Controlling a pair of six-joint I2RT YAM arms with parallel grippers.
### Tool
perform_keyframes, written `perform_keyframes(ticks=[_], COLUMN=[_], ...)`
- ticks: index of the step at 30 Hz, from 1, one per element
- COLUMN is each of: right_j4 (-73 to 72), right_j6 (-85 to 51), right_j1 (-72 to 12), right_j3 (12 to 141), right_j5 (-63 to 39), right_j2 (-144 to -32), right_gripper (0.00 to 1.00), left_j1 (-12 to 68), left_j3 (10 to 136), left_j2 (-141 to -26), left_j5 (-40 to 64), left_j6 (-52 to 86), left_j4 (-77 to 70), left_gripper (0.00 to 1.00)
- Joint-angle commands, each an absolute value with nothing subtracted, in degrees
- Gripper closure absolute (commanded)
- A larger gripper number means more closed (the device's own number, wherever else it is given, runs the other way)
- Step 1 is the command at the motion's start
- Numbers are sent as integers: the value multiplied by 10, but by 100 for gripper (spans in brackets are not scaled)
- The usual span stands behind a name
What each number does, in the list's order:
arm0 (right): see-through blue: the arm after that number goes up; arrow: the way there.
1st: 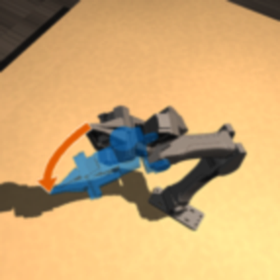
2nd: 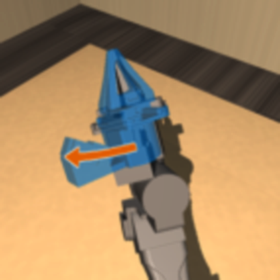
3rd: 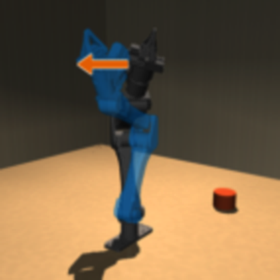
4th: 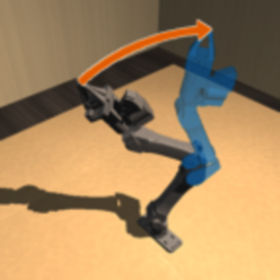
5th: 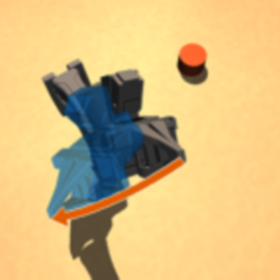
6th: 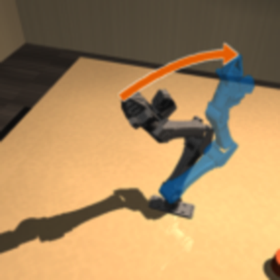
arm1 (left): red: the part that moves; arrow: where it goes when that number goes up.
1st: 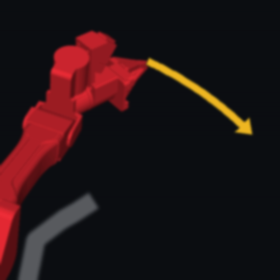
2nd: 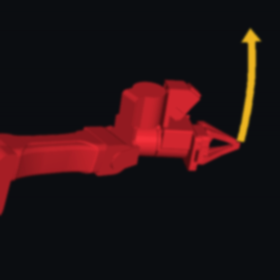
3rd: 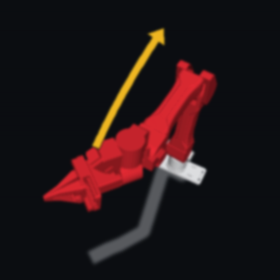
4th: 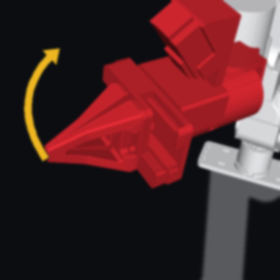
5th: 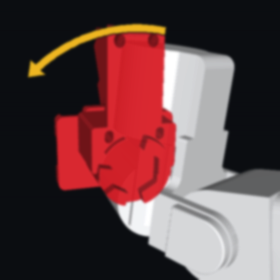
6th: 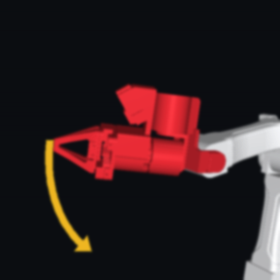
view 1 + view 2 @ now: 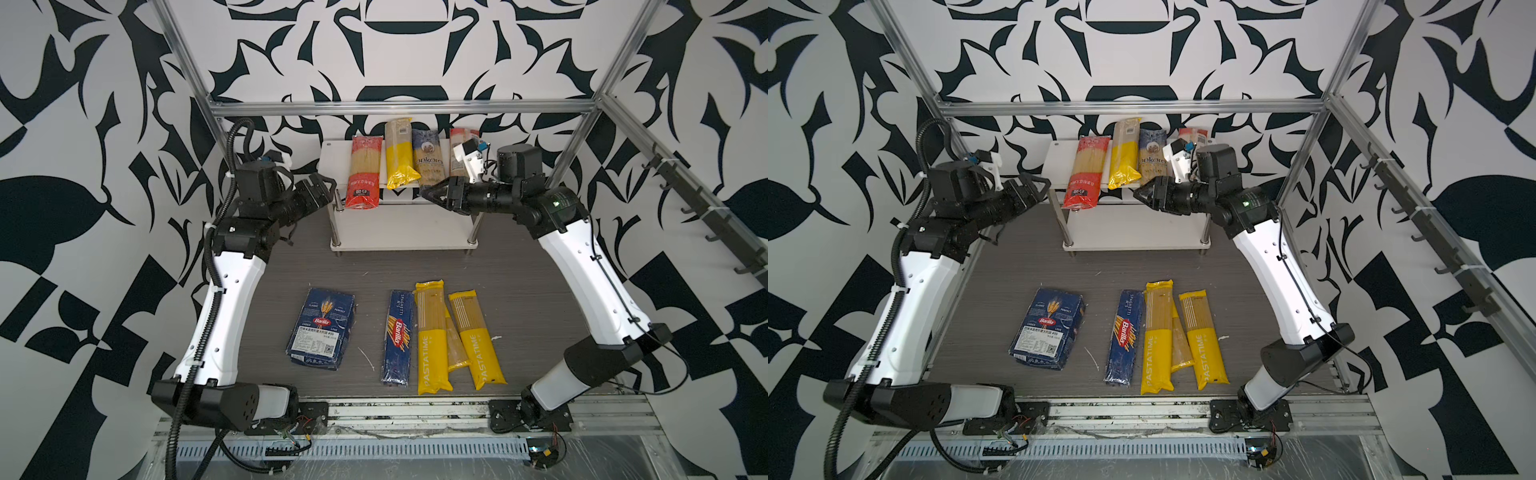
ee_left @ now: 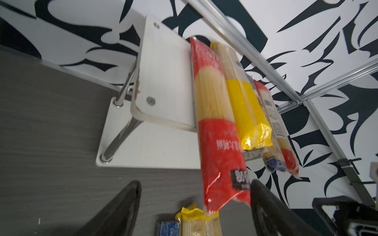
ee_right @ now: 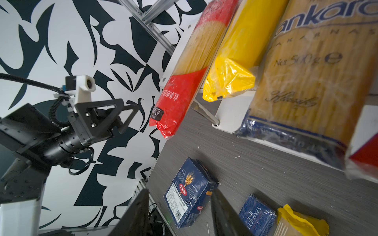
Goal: Arrange pasta packages on shelves
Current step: Move the pasta bag to the shelf.
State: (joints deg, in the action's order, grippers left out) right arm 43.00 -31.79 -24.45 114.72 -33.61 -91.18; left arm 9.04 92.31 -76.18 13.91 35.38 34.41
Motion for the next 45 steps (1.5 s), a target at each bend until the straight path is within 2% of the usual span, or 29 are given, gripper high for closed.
perform_keyframes(ticks=[1,6,13,37,45], right_j4=[405,405,396,409,420], right_j6=[-334,-337,-340,-315,-305], right_j1=[-243,-243,-243,-242,-237], right_j3=[1128,1095,1064,1006,1002], right_j5=[-360,-359,-356,-316,-305], right_j2=[-888,-871,-850,-786,-775], right_gripper=[49,49,48,49,46], left_j1=[95,103,133,150,149], left_j3=[870,826,850,971,978], left_j2=[-719,-694,-726,-884,-899], left_j5=[154,152,144,145,143], left_j6=[364,369,368,354,343], left_j4=[353,352,349,336,350], left_gripper=[14,19,21,21,19])
